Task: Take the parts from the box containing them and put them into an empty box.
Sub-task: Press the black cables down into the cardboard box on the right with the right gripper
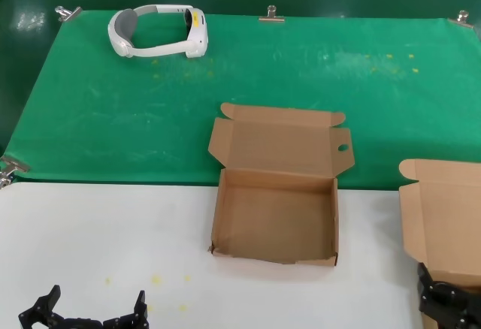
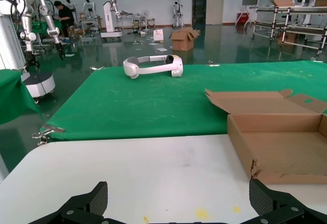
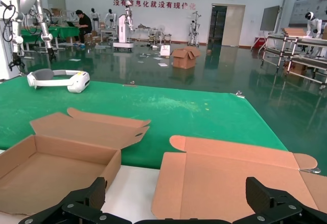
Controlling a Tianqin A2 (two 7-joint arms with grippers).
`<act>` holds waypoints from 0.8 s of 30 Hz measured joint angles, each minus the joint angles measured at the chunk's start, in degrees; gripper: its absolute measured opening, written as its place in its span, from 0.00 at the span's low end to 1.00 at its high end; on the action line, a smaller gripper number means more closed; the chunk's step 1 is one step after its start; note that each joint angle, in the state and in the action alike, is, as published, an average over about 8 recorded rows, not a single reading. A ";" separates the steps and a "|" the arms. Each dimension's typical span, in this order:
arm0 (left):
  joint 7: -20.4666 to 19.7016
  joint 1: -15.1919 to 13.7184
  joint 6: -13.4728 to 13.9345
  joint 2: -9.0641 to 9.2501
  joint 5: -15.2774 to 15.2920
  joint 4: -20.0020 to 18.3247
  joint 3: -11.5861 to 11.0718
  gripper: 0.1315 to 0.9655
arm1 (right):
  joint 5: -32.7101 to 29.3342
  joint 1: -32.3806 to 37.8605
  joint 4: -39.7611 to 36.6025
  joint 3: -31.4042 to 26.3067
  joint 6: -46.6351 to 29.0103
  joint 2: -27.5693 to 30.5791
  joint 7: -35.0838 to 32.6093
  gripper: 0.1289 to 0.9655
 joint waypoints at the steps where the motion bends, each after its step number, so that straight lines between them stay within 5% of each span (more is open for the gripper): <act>1: 0.00 0.00 0.00 0.00 0.00 0.00 0.00 1.00 | 0.00 0.00 0.00 0.00 0.00 0.00 0.00 1.00; 24: 0.00 0.00 0.00 0.00 0.00 0.00 0.00 1.00 | 0.00 0.00 0.00 0.00 0.00 0.00 0.00 1.00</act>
